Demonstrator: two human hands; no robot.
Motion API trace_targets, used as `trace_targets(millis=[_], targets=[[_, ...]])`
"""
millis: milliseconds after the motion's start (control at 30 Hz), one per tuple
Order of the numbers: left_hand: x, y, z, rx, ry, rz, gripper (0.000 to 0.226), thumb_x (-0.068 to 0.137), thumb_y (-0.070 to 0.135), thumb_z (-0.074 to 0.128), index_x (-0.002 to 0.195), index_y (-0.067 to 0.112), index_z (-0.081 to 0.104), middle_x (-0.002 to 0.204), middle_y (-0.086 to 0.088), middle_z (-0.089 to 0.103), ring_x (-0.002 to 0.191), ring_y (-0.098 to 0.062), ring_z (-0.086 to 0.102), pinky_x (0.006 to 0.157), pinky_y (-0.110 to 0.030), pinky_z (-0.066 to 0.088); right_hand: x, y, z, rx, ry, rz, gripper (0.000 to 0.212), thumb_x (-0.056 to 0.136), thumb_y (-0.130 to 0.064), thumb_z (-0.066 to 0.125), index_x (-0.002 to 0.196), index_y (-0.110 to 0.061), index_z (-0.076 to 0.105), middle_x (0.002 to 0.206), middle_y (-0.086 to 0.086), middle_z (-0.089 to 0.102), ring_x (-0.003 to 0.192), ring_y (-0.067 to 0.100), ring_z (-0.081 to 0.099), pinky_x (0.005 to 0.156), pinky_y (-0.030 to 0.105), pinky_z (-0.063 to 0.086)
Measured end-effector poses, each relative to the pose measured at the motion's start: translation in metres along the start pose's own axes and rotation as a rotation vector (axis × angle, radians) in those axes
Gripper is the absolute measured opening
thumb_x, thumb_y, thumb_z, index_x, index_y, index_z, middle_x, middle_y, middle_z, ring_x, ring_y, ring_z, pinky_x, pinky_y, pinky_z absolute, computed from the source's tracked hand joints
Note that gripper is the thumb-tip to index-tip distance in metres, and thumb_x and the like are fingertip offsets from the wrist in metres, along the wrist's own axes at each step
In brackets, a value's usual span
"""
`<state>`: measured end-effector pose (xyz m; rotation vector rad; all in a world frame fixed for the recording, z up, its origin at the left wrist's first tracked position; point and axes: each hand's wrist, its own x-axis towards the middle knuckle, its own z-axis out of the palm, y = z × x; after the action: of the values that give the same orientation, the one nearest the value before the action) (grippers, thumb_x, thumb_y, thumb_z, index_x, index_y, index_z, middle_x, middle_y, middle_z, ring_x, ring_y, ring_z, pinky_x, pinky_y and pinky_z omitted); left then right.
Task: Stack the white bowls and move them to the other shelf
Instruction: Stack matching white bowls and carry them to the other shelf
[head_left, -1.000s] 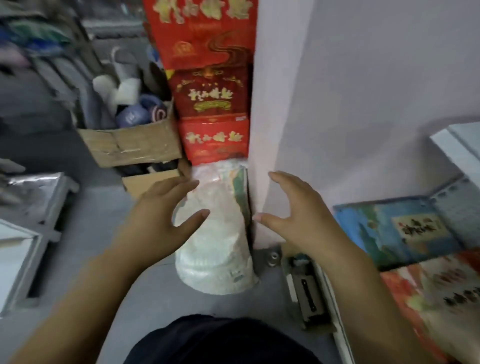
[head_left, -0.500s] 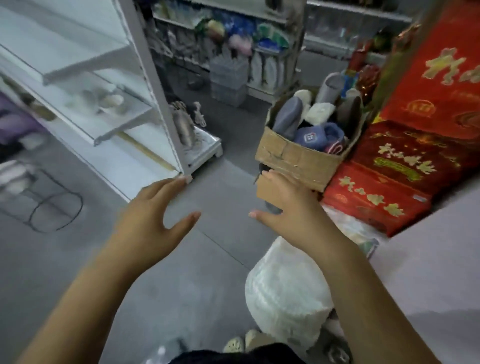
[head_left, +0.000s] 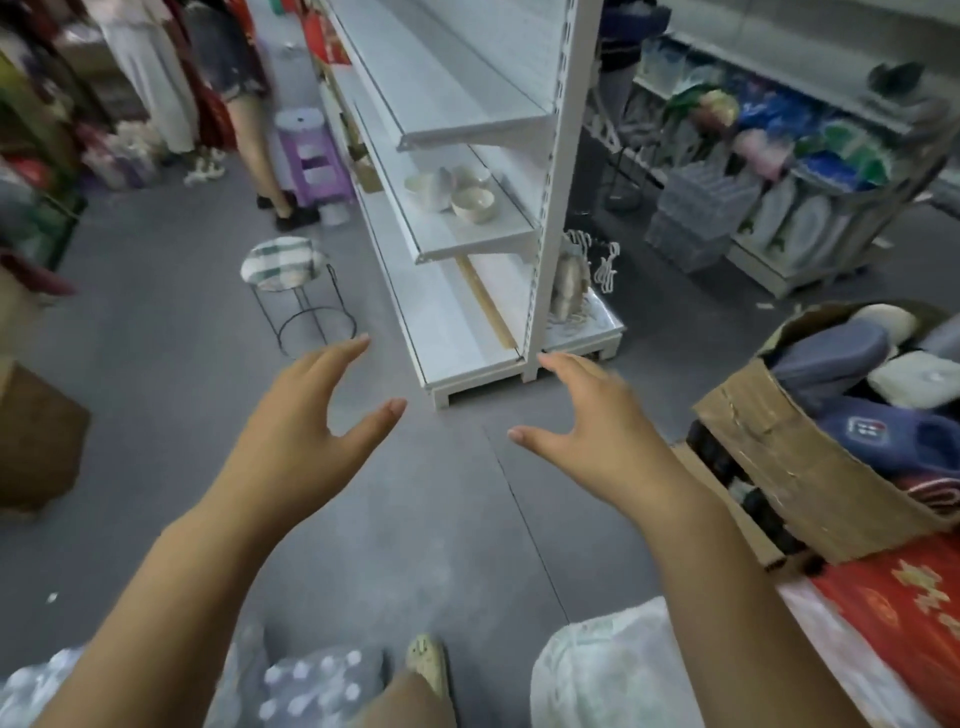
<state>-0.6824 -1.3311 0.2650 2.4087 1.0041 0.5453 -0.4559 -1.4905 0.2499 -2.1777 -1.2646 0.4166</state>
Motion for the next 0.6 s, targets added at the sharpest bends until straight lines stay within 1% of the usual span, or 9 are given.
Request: trace_targets(millis=[67, 167, 333, 467, 600], targets=[[0.007, -0.015, -0.006, 0.011, 0.016, -0.027, 0.073, 0.089, 0.058, 0.063, 0.153, 0.030, 0.042, 0.150, 0.008, 0.050, 0.141, -0.014, 0.044, 0.110, -0.033, 0.036, 0.017, -0.008, 0.013, 0.021, -0.056, -0.016, 0.083, 0.087, -0.044, 0.078, 0.156, -0.027, 0.037, 0.161, -0.011, 0.035, 0.148, 0.009, 0.031, 0.120, 0.026, 0.028], [0.025, -0.038, -0.010, -0.001, 0.049, -0.066, 0.073, 0.089, 0.058, 0.063, 0.153, 0.030, 0.042, 0.150, 0.009, 0.049, 0.140, -0.013, 0.043, 0.110, -0.031, 0.036, 0.049, -0.017, 0.030, 0.009, -0.106, -0.025, 0.084, 0.086, -0.044, 0.079, 0.156, -0.027, 0.037, 0.161, -0.011, 0.036, 0.147, 0.008, 0.034, 0.122, 0.030, 0.030], [0.083, -0.083, -0.025, -0.028, 0.089, -0.070, 0.071, 0.089, 0.058, 0.063, 0.152, 0.031, 0.042, 0.147, 0.010, 0.050, 0.139, -0.011, 0.044, 0.108, -0.030, 0.036, 0.129, -0.046, 0.052, 0.015, -0.123, -0.042, 0.081, 0.087, -0.043, 0.079, 0.155, -0.027, 0.039, 0.158, -0.012, 0.038, 0.146, 0.008, 0.035, 0.119, 0.028, 0.030], [0.155, -0.127, -0.053, 0.006, 0.119, -0.033, 0.072, 0.090, 0.058, 0.063, 0.153, 0.031, 0.042, 0.148, 0.009, 0.051, 0.140, -0.014, 0.044, 0.108, -0.032, 0.038, 0.214, -0.080, 0.071, 0.021, -0.058, -0.061, 0.079, 0.085, -0.041, 0.081, 0.152, -0.024, 0.043, 0.155, -0.009, 0.044, 0.144, 0.011, 0.039, 0.119, 0.032, 0.033], [0.221, -0.171, -0.079, 0.034, 0.114, -0.004, 0.069, 0.091, 0.056, 0.064, 0.152, 0.030, 0.042, 0.150, 0.009, 0.049, 0.141, -0.013, 0.043, 0.107, -0.028, 0.035, 0.285, -0.111, 0.097, 0.033, -0.081, -0.059, 0.079, 0.087, -0.042, 0.079, 0.154, -0.026, 0.040, 0.158, -0.010, 0.040, 0.145, 0.011, 0.036, 0.114, 0.025, 0.028]])
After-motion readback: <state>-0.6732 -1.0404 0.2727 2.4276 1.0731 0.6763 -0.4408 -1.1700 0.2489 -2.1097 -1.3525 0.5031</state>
